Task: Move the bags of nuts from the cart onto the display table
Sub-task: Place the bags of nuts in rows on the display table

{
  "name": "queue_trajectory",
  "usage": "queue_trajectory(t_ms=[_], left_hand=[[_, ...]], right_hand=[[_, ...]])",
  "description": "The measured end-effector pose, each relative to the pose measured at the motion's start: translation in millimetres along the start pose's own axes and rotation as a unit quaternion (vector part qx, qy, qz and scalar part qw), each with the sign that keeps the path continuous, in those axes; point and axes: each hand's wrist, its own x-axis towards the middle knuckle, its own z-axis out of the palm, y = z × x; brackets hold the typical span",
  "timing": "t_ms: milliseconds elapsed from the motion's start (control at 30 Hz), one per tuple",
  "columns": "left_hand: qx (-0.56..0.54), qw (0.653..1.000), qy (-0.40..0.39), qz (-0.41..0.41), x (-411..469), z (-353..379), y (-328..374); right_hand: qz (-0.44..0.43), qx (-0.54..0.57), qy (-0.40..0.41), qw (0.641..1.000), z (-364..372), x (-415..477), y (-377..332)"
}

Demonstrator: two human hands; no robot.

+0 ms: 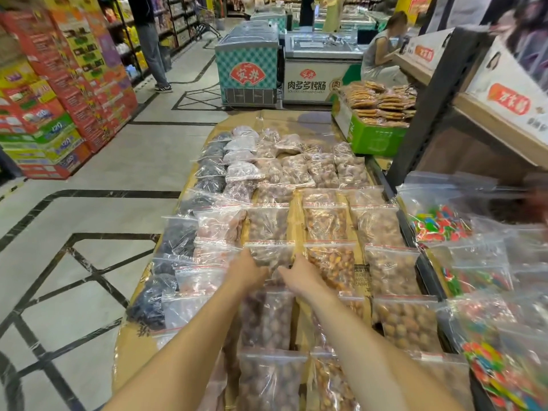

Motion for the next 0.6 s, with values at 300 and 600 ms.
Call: queue_trajectory(t_ms=[300, 600], left_hand=[[-0.037, 0.999, 0.006, -0.013, 26, 5, -11], [-0.017, 0.999, -0.049, -0.018, 37, -5, -5]], right_hand=[[0.001, -0.014, 0.015, 1.000, 14, 18, -6], [0.009, -0.073, -0.001, 0.997, 9, 32, -7]])
